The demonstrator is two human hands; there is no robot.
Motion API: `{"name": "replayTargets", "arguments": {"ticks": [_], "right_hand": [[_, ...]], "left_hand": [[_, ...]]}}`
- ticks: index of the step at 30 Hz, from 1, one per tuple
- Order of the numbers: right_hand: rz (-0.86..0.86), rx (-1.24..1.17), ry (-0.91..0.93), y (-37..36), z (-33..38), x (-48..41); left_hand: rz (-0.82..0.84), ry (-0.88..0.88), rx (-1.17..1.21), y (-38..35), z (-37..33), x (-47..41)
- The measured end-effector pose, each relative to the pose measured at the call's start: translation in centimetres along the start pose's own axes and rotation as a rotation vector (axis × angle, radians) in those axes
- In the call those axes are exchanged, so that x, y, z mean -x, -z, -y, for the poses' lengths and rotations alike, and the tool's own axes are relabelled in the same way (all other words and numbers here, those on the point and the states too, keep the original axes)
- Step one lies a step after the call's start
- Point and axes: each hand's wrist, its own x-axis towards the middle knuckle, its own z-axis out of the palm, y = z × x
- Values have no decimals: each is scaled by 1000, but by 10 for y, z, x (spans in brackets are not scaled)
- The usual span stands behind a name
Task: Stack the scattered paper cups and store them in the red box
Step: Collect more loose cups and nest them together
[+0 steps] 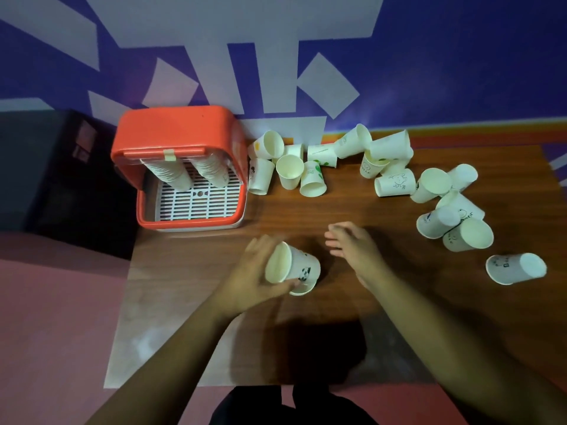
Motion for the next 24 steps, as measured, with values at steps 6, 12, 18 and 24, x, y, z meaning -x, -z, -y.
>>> {"name": "replayTargets", "arguments": {"ticks": [6,12,18,24], "right_hand": [[-117,154,3,10,-7,-40],[-176,383,59,3,21,-96],[-194,469,3,-28,46,-160],[-208,443,-124,-49,42,-195]], "left_hand": [[117,-105,-361,-32,11,-14],[167,-192,-513,-37,17,-35],[163,-310,-627,-27,23,-42],[158,-305,-494,-30,28,-40]]}}
